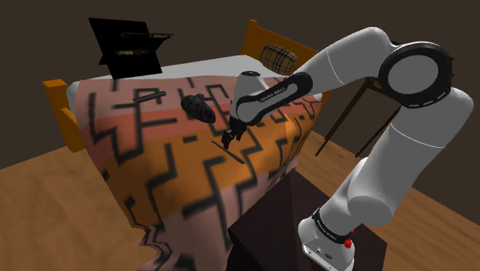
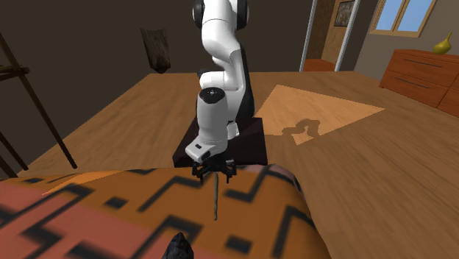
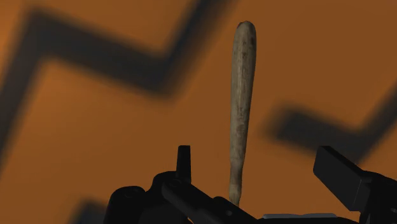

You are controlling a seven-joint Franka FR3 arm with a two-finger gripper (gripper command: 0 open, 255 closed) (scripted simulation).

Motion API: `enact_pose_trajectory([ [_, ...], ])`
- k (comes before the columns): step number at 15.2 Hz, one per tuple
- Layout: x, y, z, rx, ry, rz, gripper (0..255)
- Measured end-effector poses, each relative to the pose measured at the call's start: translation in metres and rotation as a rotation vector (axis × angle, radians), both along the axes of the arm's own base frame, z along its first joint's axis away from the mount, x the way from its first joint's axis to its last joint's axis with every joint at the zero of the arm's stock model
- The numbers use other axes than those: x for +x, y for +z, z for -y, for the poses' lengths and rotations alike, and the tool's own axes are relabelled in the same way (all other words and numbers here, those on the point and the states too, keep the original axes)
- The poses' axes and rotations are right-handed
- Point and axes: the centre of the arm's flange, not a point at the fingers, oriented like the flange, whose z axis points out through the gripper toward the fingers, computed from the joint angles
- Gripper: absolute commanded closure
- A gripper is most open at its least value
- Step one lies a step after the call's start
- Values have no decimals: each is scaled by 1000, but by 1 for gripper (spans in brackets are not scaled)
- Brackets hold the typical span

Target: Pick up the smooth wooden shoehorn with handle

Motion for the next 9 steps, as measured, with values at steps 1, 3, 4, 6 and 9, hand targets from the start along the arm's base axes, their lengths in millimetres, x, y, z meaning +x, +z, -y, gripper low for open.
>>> enact_pose_trajectory([
  [1,4,-7,-3,0,6,0,0],
  [3,6,-18,-2,-1,10,0,0],
  [4,6,-24,-2,-1,11,0,0],
  [6,7,-34,-3,-1,11,0,0],
  [9,7,-50,-3,-1,12,0,0],
])
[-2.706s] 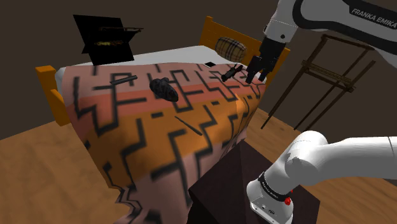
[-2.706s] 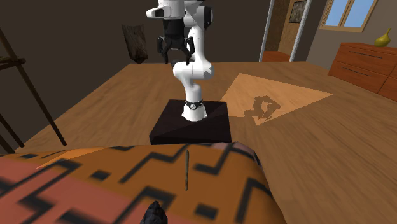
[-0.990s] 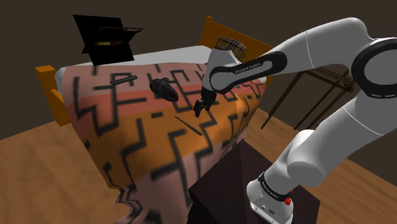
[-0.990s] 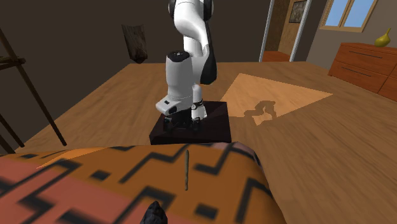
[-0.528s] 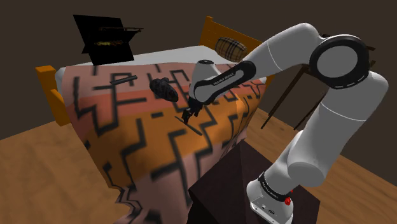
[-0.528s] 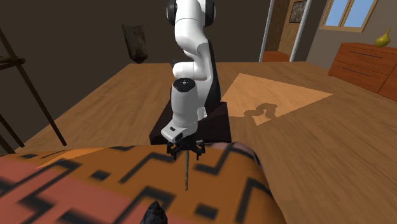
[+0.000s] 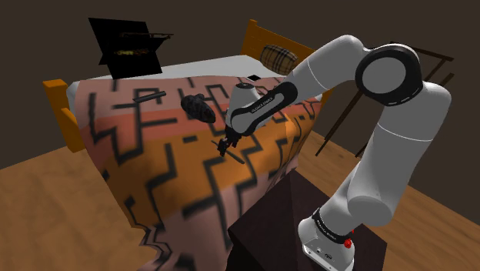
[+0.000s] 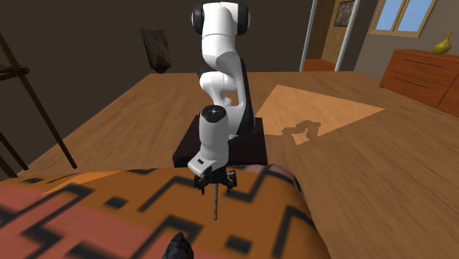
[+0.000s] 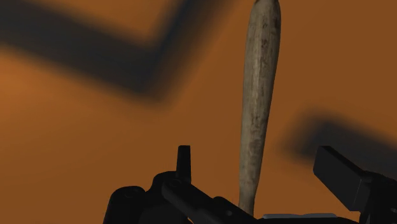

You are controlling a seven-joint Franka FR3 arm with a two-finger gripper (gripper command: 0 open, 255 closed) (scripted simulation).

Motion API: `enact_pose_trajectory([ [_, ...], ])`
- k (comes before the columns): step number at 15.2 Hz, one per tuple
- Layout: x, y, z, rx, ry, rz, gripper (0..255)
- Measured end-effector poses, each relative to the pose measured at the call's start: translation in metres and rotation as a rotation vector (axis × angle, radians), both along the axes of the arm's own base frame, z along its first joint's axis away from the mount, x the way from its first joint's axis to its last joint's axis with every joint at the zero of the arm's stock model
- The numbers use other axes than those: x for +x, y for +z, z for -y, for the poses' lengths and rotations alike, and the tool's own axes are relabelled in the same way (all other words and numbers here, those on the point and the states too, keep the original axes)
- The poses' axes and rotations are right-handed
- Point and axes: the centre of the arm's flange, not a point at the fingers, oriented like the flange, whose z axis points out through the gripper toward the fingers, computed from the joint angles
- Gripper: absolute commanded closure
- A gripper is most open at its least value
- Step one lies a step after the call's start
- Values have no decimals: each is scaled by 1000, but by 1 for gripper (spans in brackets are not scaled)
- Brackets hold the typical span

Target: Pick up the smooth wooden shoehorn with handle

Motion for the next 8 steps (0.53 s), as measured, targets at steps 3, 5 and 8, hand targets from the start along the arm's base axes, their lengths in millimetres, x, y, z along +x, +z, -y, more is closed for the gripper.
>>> enact_pose_trajectory([
  [3,0,-2,-1,1,2,2,255],
  [5,0,-1,-3,2,5,5,255],
  [8,0,-1,-2,1,2,5,255],
])
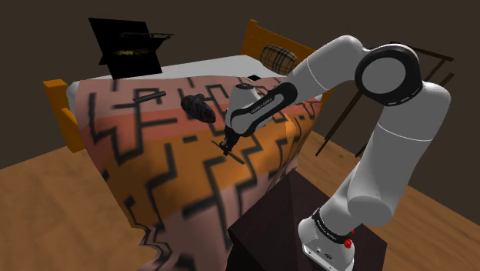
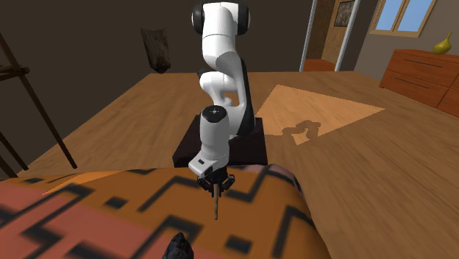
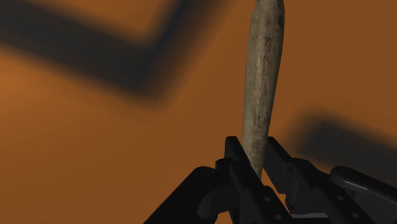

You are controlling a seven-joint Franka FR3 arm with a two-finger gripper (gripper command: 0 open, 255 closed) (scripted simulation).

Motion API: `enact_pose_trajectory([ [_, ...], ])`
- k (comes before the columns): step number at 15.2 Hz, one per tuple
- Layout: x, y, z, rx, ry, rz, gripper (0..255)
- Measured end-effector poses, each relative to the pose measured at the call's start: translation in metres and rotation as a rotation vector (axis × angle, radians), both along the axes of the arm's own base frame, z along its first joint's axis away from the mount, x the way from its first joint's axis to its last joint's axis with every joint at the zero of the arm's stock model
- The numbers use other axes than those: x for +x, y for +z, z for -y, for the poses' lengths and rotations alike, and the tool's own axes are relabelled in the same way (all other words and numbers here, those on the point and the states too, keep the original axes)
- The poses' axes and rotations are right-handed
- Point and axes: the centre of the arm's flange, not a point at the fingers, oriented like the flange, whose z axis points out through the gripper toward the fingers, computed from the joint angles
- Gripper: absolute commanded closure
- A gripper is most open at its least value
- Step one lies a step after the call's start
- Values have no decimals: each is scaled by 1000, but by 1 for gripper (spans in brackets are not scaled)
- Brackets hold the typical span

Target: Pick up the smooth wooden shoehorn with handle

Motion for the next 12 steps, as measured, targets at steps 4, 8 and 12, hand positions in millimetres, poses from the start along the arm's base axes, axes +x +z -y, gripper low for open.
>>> enact_pose_trajectory([
  [4,1,2,1,-1,-1,-3,255],
  [8,1,19,2,-1,-2,-4,255],
  [12,0,40,2,-1,-2,-4,255],
])
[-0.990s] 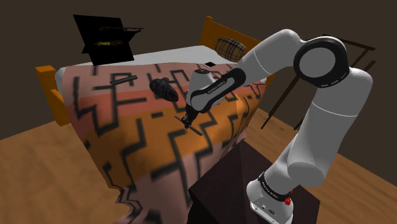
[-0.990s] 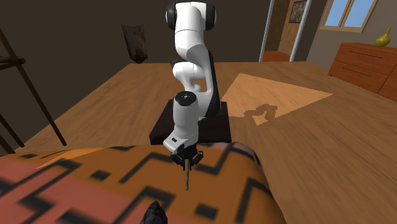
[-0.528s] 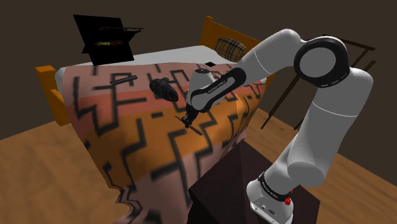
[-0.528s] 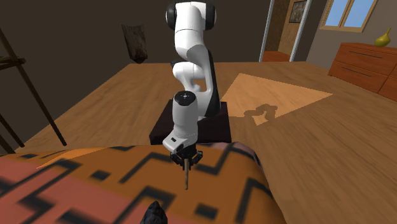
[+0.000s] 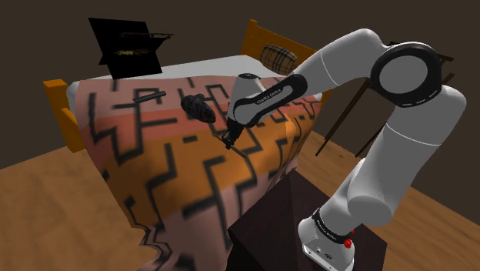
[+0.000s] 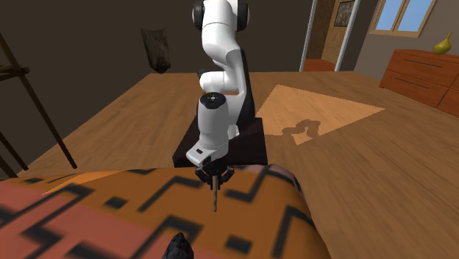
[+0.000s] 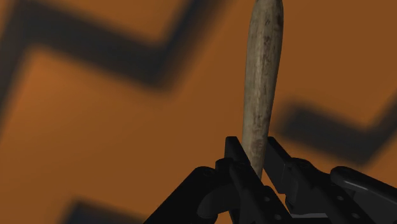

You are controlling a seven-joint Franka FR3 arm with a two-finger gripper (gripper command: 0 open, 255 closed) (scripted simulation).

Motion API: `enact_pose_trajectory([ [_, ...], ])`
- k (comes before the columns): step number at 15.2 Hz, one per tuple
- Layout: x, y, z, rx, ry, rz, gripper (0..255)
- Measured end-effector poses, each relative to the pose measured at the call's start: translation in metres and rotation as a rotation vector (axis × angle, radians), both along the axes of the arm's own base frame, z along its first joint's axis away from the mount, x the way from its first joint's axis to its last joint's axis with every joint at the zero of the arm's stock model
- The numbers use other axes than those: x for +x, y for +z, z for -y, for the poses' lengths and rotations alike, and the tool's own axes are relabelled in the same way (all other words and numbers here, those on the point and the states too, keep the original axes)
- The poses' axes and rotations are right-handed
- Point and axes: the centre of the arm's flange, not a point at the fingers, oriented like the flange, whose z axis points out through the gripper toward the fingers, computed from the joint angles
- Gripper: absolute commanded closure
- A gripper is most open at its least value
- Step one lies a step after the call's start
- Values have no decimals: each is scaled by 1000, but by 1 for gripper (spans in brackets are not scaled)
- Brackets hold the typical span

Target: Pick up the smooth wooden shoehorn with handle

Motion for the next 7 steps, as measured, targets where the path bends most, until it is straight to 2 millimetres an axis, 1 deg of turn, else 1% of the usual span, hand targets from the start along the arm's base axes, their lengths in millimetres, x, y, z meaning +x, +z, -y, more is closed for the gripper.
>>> enact_pose_trajectory([
  [6,0,32,0,0,0,0,255],
  [7,0,35,0,0,0,0,255],
])
